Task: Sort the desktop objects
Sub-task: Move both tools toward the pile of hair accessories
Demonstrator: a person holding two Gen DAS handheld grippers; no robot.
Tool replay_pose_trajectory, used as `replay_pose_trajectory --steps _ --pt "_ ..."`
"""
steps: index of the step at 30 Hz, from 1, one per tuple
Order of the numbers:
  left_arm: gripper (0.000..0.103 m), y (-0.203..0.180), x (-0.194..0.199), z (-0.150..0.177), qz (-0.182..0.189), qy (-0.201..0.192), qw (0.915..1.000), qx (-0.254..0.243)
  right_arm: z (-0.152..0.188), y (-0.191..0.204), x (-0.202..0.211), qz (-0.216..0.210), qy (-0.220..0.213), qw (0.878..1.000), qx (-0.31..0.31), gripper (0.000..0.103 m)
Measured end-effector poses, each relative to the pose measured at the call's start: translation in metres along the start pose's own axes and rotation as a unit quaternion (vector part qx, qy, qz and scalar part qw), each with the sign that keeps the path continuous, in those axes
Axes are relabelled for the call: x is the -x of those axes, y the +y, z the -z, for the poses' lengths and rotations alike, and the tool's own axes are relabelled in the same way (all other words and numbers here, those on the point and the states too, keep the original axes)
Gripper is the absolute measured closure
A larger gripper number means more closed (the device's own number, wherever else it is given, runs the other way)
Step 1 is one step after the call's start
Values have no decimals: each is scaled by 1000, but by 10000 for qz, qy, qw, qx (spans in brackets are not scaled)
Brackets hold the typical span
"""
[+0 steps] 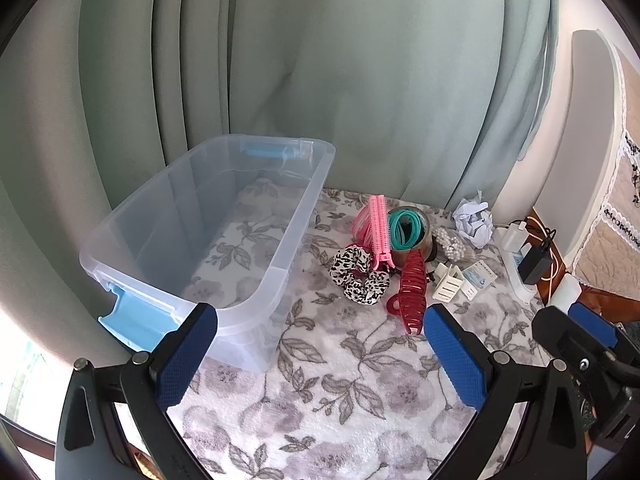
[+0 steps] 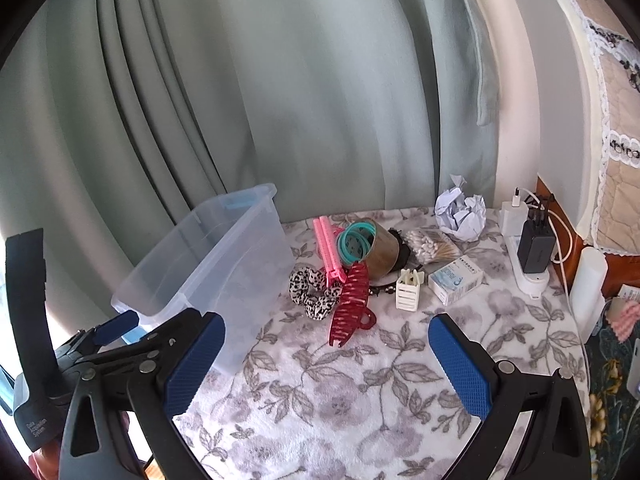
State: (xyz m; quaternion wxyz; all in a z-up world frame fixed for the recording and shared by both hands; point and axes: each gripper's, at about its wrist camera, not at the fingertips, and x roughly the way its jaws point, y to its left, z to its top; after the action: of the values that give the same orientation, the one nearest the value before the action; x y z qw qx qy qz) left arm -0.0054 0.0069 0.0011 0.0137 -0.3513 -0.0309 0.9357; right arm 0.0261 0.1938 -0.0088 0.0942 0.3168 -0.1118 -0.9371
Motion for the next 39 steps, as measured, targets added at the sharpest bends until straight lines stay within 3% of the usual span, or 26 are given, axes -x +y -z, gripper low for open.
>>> replay_pose_trajectory --steps 22,29,33,35,39 --pt "0 -1 -2 -4 31 -78 10000 25 2 6 -7 -112 106 9998 100 0" --pt "0 -5 -2 -8 623 -134 9979 150 0 -7 -4 -113 -138 9998 -113 0" --pt "0 -11 1 -13 1110 -258 9933 171 -1 -25 0 308 -442 9985 -117 0" --pt "0 -18 0 -14 1320 -322 9907 100 -3 -40 -1 463 -399 9979 -199 0" --pt "0 -44 -17 -11 1485 -14 9888 -127 -3 -74 -11 541 -191 9966 -597 0"
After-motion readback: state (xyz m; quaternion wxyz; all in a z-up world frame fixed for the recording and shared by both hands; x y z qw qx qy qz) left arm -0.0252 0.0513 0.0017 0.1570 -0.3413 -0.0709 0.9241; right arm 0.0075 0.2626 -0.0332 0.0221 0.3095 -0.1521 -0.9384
